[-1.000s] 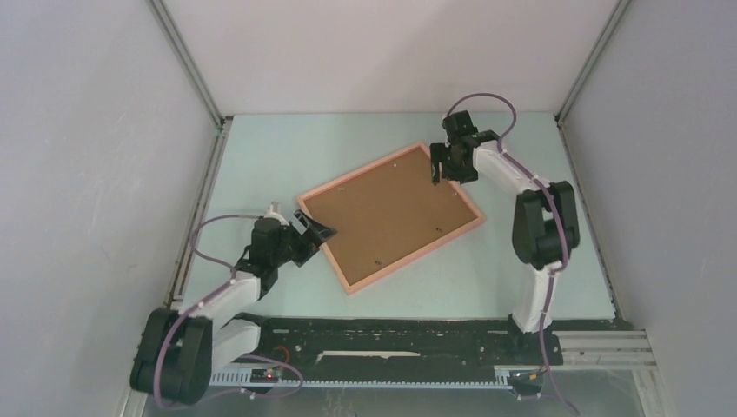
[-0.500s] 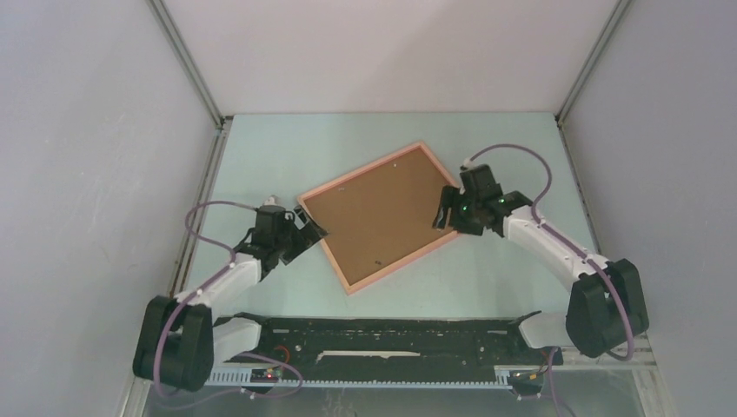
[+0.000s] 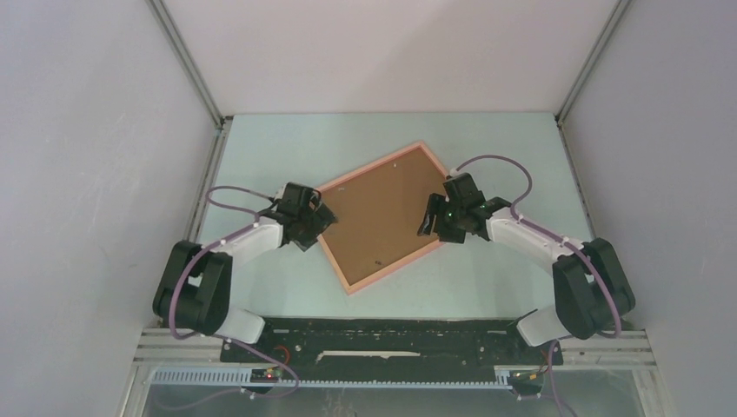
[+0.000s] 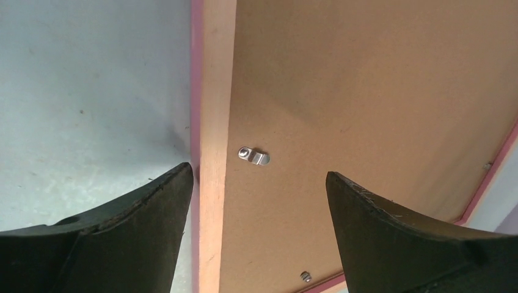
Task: Put the photo into the frame
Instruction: Install the photo frame at the center of the board.
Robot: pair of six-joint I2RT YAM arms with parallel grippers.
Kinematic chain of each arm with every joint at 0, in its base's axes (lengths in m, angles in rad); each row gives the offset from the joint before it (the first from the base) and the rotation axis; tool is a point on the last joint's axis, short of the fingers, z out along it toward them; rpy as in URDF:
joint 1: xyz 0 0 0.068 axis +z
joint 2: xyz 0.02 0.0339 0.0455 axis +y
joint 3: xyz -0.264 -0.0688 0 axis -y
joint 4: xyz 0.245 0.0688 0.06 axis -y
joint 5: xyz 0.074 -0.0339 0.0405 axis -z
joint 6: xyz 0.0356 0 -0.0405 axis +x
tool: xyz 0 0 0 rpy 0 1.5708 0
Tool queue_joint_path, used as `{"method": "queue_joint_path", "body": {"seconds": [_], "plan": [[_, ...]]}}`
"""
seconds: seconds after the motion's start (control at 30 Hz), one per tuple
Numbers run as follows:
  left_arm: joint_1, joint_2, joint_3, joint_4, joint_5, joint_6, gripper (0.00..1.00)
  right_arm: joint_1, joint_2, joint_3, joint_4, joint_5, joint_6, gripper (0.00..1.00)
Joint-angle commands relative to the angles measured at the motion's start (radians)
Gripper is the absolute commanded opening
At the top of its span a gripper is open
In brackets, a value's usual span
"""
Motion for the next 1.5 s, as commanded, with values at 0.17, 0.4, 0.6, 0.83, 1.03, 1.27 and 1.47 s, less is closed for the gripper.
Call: {"method": "queue_joint_path", "body": {"seconds": [0.17,0.4,0.6,0.83,1.03,1.27,1.47], "plan": [[-0.060,0.077,0.125,-0.196,-0.142,-0.248,0.85,0.029,0.055,-0.045,0.112,0.044,0.098,0.68],[-0.073,0.121,0.151,-0.231,-0.152,-0.258,0.86,0.092,0.062,-0.048,0.011,0.286,0.265,0.65],[-0.074,0.182,0.231,-0.287,-0.149,-0.223,0.88,0.126,0.112,-0.048,0.054,0.311,0.330,0.63],[-0.082,0.209,0.244,-0.315,-0.152,-0.223,0.87,0.133,0.140,-0.048,0.049,0.339,0.351,0.59],[-0.100,0.220,0.271,-0.362,-0.182,-0.248,0.82,0.137,0.151,-0.048,0.065,0.326,0.355,0.53],[-0.100,0.238,0.277,-0.371,-0.184,-0.284,0.76,0.136,0.155,-0.049,0.072,0.320,0.350,0.49],[-0.096,0.243,0.265,-0.373,-0.189,-0.302,0.75,0.131,0.145,-0.050,0.067,0.318,0.337,0.48]]}}
